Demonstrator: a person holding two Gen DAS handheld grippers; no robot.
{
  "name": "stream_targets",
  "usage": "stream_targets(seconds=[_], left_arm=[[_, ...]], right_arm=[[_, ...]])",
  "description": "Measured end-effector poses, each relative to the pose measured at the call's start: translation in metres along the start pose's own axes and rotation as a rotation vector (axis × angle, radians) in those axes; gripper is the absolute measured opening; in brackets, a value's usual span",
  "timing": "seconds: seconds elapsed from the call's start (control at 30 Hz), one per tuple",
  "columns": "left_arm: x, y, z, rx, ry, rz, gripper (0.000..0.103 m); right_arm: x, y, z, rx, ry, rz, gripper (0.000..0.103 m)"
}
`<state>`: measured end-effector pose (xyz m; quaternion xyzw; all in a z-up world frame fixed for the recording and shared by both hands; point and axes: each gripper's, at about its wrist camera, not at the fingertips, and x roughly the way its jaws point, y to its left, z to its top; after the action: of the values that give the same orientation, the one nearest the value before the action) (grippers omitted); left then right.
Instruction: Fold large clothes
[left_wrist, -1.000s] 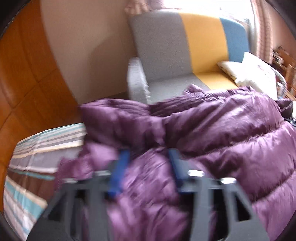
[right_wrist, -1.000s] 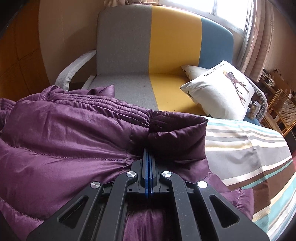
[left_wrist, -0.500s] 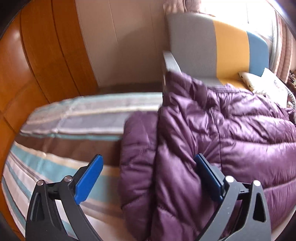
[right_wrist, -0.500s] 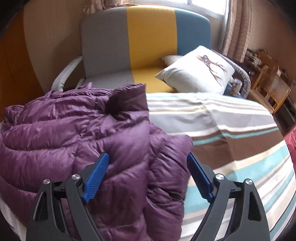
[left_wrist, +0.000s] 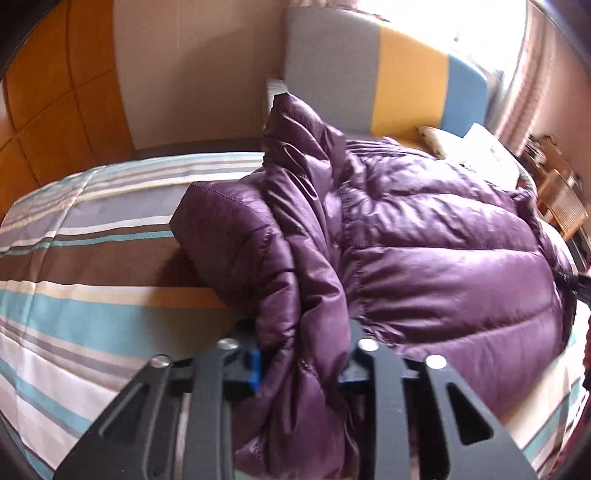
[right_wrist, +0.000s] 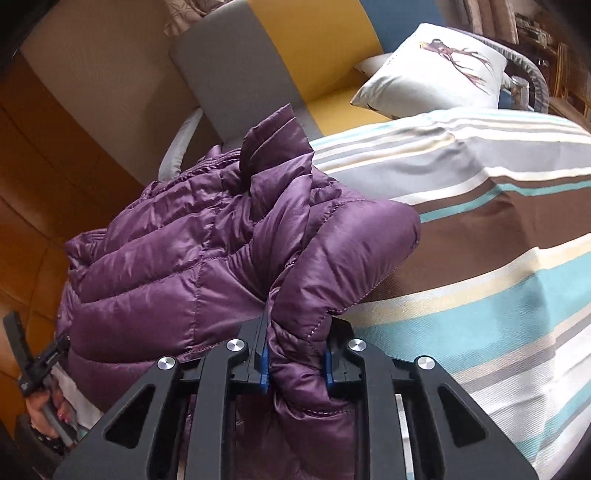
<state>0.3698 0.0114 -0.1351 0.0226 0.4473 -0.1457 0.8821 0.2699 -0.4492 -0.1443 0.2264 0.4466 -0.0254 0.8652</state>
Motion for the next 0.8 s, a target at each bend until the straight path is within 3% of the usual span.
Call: stream_targets(seconds=[0.2, 0.37, 0.43, 0.5, 0.6, 0.7, 0.8], left_arm=[[-0.044, -0.01, -0.037, 0.009, 0.013, -0.073, 0.02], [-0.083, -0.023, -0.088, -0.02, 0.015, -0.117, 0.02], [-0.098, -0.026, -0.111, -0.05, 0.008, -0.134, 0.021], [-0.106, -0.027, -0.125, -0.069, -0.009, -0.137, 0.022], [-0.111, -0.021, -0.142, -0.11, -0.036, -0.127, 0.033], [-0.107, -0.01, -0.147, -0.198, -0.056, -0.154, 0.045], [-0.106, -0.006, -0.154, -0.23, -0.069, -0.169, 0.048]], right_arm=[[-0.04, -0.014, -0.024, -0.012, 0.024, 0.031, 0.018], [-0.076, -0.032, -0.083, -0.01, 0.063, 0.029, 0.019], [-0.09, -0.034, -0.104, -0.036, 0.055, 0.004, 0.025], [-0.101, -0.035, -0.118, -0.059, 0.031, -0.016, 0.032], [-0.114, -0.031, -0.129, -0.113, -0.023, -0.065, 0.043], [-0.136, -0.031, -0.136, -0.079, -0.109, -0.113, 0.043], [-0.157, -0.029, -0.135, -0.033, -0.195, -0.115, 0.043]])
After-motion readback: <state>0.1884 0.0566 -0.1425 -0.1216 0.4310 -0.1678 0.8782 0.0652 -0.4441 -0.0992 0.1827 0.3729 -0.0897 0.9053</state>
